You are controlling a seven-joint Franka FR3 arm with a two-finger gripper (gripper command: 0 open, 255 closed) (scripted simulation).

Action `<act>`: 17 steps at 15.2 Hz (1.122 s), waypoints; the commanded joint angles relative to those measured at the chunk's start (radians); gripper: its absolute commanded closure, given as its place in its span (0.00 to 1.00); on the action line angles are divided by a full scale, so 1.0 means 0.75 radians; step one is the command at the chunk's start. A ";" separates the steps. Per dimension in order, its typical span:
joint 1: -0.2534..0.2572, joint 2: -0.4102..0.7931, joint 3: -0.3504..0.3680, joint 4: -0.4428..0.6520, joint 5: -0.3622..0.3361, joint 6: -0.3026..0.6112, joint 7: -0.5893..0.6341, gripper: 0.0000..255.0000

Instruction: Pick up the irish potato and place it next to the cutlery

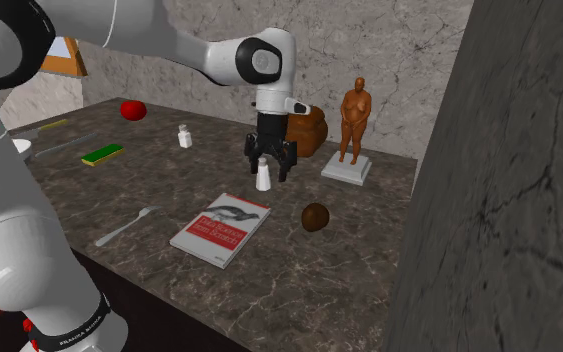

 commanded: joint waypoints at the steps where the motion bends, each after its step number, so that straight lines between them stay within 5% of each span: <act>1: -0.007 0.126 -0.007 0.113 -0.038 -0.031 -0.022 0.00; 11: -0.028 0.768 -0.054 0.760 -0.197 -0.230 -0.150 0.00; 17: -0.046 0.737 -0.060 0.618 -0.207 -0.117 -0.134 0.00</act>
